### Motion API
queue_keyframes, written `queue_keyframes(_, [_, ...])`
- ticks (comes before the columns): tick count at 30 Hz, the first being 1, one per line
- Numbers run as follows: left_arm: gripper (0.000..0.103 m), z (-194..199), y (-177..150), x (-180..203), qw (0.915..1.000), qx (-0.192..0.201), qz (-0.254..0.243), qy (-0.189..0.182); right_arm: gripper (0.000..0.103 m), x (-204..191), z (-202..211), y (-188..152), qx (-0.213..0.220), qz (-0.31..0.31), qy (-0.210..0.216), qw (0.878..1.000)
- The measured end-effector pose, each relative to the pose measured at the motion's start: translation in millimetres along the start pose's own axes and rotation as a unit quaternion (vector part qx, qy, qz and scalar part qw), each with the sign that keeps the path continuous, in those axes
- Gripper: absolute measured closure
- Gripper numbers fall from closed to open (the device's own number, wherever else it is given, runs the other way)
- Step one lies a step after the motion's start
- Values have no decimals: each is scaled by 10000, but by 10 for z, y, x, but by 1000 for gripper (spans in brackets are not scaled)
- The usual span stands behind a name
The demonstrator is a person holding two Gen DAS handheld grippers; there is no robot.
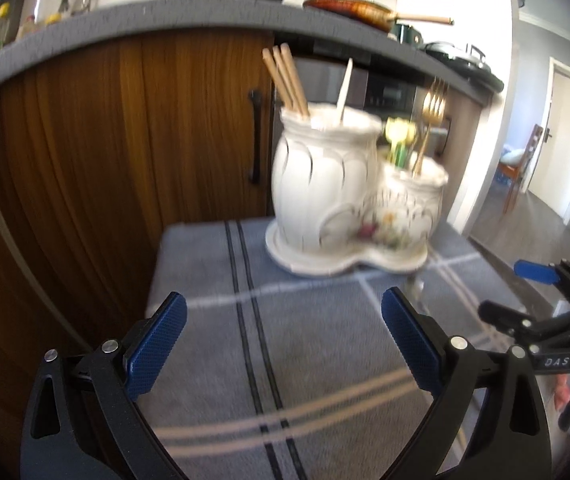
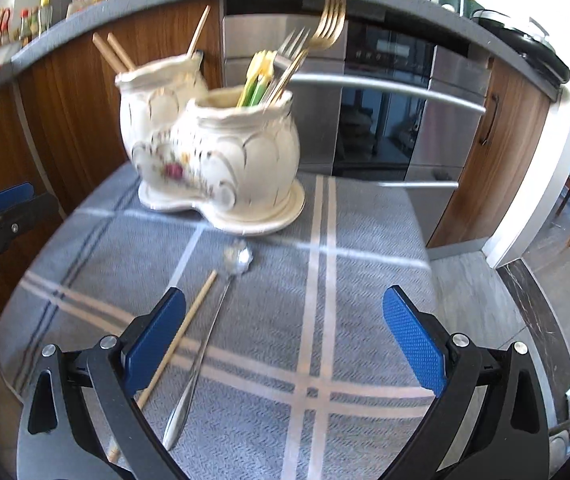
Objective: Organize utensils
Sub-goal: 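Open both tools and move them back over the spoon and last chopstick, then grasp the silver flower spoon with the right tool while the left tool grasps the last chopstick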
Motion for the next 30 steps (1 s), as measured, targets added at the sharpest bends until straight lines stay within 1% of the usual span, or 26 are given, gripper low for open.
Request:
queue_keyframes(4, [6,-113,-136,38,9997,-228,-38,-7,6,-72,-103,-43,-99,167,-120,9997])
queue_keyframes(6, [6,-145,-158,61,9996,-268,-63,-47,6,-121,-165,-59,-186,267,-123,9994])
queue_keyframes(7, [6,-156,-162,71,9996,-279,-76,-58,6,-146,-205,-70,-245,319,-107,9991])
queue_keyframes(8, [6,-170,-167,75,9995,-290,-83,-59,9,-165,-234,-71,-291,352,-90,9989])
queue_keyframes(9, [6,-170,-163,75,9995,-297,-74,-62,12,-187,-257,-74,-333,369,-69,9987])
queue_keyframes(10, [6,-176,-167,72,9995,-306,-49,-86,21,-208,-283,-76,-389,378,-38,9985])
queue_keyframes(11, [6,-182,-155,75,9995,-310,-35,-103,31,-234,-330,-80,-492,383,36,9980])
queue_keyframes(12, [6,-187,-155,74,9994,-313,-27,-116,34,-256,-360,-81,-574,381,107,9976])
queue_keyframes(14, [6,-193,-159,77,9994,-315,-39,-117,53,-304,-431,-77,-703,365,220,9966])
queue_keyframes(16, [6,-197,-163,73,9994,-328,-19,-125,62,-342,-491,-63,-805,334,286,9958])
queue_keyframes(18, [6,-204,-163,72,9993,-338,4,-145,65,-367,-525,-40,-825,310,308,9956])
queue_keyframes(21, [6,-206,-167,91,9992,-352,-22,-171,73,-417,-549,-5,-856,395,252,9952])
queue_keyframes(23, [6,-206,-165,104,9992,-358,-41,-181,89,-441,-560,1,-894,382,301,9948])
queue_keyframes(25, [6,-205,-161,120,9991,-368,-34,-203,96,-440,-558,0,-945,321,398,9942])
queue_keyframes(30, [6,-215,-158,231,9986,-426,-93,-307,98,-335,-507,-51,-961,107,584,9936])
Point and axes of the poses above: each gripper's, at about its wrist camera, not at the fingertips, and z roughly against the way its jaws point, x to its right, y to its top, the point moved 3 cm from there along -z, roughly the way its jaws point, and after that the axes turned 5 degrees about -y, right-handed, at the moved point
